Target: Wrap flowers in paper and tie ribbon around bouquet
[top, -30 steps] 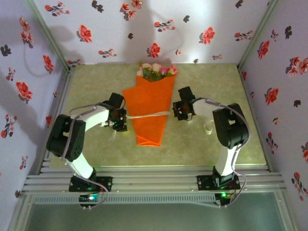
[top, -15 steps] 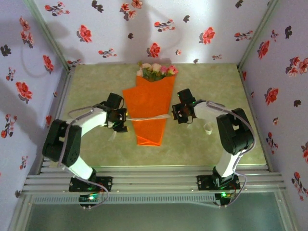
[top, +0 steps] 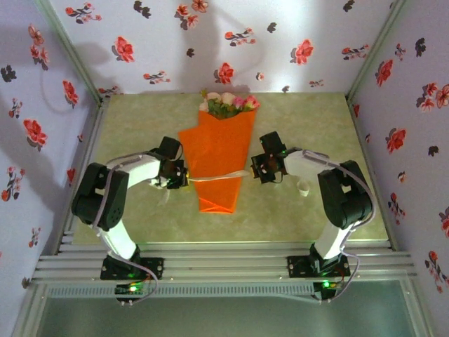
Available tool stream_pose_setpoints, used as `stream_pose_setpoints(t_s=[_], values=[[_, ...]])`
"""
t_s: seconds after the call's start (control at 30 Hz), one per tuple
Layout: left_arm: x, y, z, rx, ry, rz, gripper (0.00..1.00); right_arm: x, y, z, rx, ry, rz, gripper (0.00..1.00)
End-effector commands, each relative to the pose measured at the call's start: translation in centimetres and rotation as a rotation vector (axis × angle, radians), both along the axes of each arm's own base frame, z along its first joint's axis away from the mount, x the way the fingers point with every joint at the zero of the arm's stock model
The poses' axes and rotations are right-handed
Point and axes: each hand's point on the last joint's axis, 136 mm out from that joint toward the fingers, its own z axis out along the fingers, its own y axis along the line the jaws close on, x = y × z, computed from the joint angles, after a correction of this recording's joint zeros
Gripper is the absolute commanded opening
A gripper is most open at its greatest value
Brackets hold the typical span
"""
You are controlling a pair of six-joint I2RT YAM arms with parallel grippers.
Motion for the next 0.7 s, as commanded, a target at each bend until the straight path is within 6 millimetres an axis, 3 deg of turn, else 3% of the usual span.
stream_pose_setpoints(t_s=[0.0, 0.17, 0.33, 0.43, 0.53, 0.6, 0.67], values=[[-1.9, 0.9, 0.3, 0.053, 0.025, -0.08, 0.0, -2.9, -0.3, 0.2, -0.012, 0.054, 0.083, 0.0], [-7.1, 1.4, 1.7, 0.111, 0.105, -0.296, 0.0, -7.6, -0.7, -0.4, -0.017, 0.135, 0.199, 0.0], [-11.2, 2.3, 0.9, 0.142, 0.163, -0.404, 0.0, -10.7, 0.0, -2.0, 0.024, 0.173, 0.254, 0.02], [-12.4, 2.5, 0.3, 0.149, 0.174, -0.428, 0.0, -10.0, -0.5, -1.2, -0.035, 0.106, 0.316, 0.27], [-13.0, 2.7, 0.1, 0.161, 0.183, -0.457, 0.0, -8.1, -1.6, 1.4, -0.139, -0.054, 0.367, 0.49], [-13.3, 2.7, 0.0, 0.167, 0.189, -0.478, 0.0, -6.4, -1.5, 2.9, -0.168, -0.184, 0.392, 0.54], [-13.6, 2.5, -0.2, 0.166, 0.199, -0.492, 0.0, -4.6, 0.2, 3.6, -0.11, -0.303, 0.425, 0.53]])
